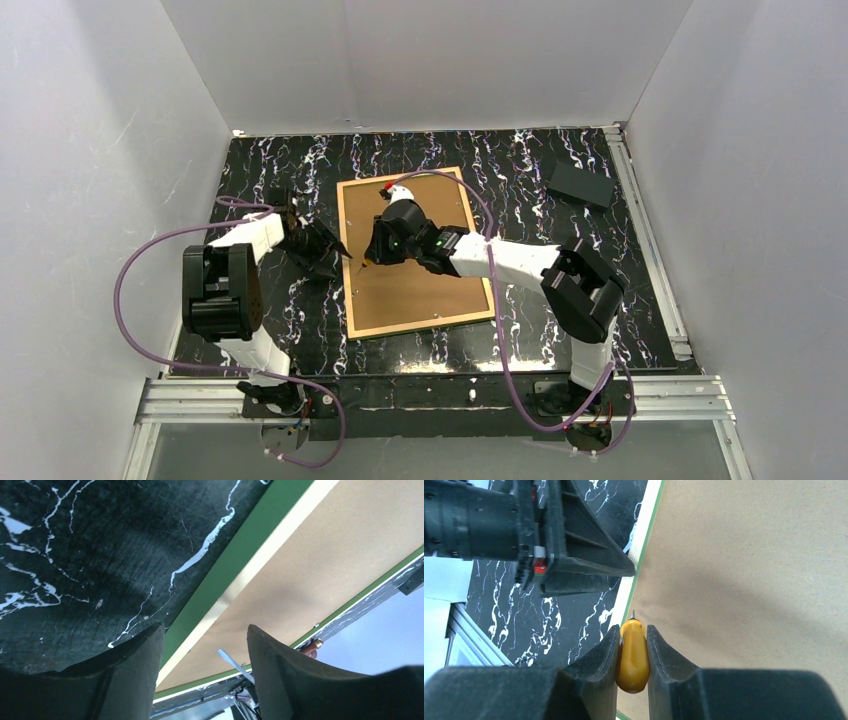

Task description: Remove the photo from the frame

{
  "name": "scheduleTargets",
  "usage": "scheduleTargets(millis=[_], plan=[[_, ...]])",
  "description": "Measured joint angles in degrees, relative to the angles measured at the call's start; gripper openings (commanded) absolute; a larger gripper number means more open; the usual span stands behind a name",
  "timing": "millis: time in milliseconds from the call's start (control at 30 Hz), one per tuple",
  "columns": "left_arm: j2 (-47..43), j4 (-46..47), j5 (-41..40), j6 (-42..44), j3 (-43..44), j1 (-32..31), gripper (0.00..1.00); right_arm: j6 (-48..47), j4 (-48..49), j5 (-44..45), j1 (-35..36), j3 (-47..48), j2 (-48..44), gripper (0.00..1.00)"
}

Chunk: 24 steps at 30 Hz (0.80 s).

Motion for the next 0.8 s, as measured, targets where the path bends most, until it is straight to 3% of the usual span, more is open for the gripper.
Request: scheduleTargets(millis=[433,800], plan=[[3.61,0.72,1.86,-0.33,0.35,-0.02,0.38,-1.79,-1.97,0.28,3.13,2.25,2.95,0.01],[4.07,0.02,2.05,0.44,0.87,-0.02,0.32,-4.83,-5.31,-0.35,4.2,5.35,4.33,0.01]])
